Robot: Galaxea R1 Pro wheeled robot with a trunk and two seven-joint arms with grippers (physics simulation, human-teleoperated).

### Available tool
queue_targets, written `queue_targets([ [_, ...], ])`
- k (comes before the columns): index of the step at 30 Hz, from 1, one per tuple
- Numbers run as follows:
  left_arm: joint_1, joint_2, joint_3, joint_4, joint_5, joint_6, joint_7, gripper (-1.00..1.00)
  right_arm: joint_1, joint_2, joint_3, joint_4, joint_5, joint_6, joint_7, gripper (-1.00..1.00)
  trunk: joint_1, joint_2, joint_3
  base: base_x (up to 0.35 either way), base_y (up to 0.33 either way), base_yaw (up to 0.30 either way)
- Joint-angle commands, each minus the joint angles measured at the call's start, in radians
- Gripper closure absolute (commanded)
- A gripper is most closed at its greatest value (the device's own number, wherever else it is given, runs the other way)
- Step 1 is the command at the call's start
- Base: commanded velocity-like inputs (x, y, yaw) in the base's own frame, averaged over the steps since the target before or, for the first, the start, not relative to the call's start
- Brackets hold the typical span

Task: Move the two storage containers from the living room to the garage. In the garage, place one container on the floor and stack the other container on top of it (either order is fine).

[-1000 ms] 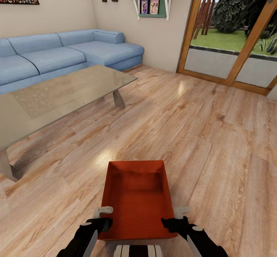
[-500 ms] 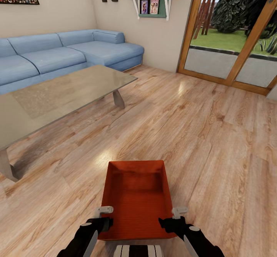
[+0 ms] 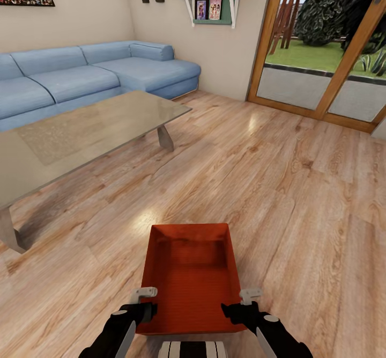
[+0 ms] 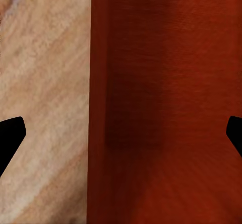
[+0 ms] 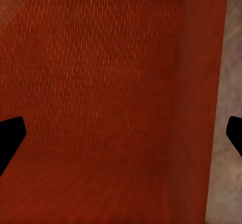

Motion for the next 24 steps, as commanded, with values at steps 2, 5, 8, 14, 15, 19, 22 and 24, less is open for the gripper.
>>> queue_targets([
  [2, 0.0, 0.0, -0.002, -0.002, 0.006, 0.005, 0.007, -1.0, 0.0, -0.001, 0.001, -0.002, -0.003, 0.006, 0.001, -1.0, 0.0, 0.0, -0.001, 0.0, 0.0, 0.0],
  [5, 0.0, 0.001, -0.002, -0.002, 0.005, 0.005, 0.007, -1.0, 0.0, -0.001, 0.0, -0.002, -0.002, 0.006, 0.001, -1.0, 0.0, 0.0, -0.001, 0.0, 0.0, 0.0],
  [8, 0.0, 0.0, -0.002, -0.002, 0.005, 0.005, 0.007, -1.0, 0.0, -0.002, 0.0, -0.002, -0.001, 0.006, -0.001, -1.0, 0.0, 0.0, -0.001, 0.0, 0.0, 0.0],
  [14, 0.0, 0.001, -0.001, -0.002, 0.004, 0.005, 0.007, -1.0, 0.0, -0.004, 0.0, -0.002, 0.0, 0.006, -0.005, -1.0, 0.0, 0.0, -0.001, 0.0, 0.0, 0.0],
  [15, 0.0, 0.0, -0.002, -0.002, 0.004, 0.005, 0.007, -1.0, 0.0, -0.004, 0.0, -0.002, 0.0, 0.006, -0.008, -1.0, 0.0, 0.0, -0.001, 0.0, 0.0, 0.0],
  [19, 0.0, 0.0, -0.002, -0.002, 0.003, 0.005, 0.007, -1.0, 0.0, -0.004, 0.0, -0.002, 0.0, 0.006, -0.014, -1.0, 0.0, 0.0, -0.001, 0.0, 0.0, 0.0],
  [22, 0.0, -0.001, -0.002, -0.001, 0.003, 0.005, 0.007, -1.0, 0.0, -0.004, 0.0, -0.002, 0.0, 0.006, -0.029, -1.0, 0.0, 0.0, -0.001, 0.0, 0.0, 0.0],
  [24, 0.0, -0.001, -0.002, -0.001, 0.003, 0.005, 0.007, -1.0, 0.0, -0.004, -0.001, -0.002, 0.0, 0.006, -0.037, -1.0, 0.007, -0.014, -0.007, 0.0, 0.0, 0.0],
])
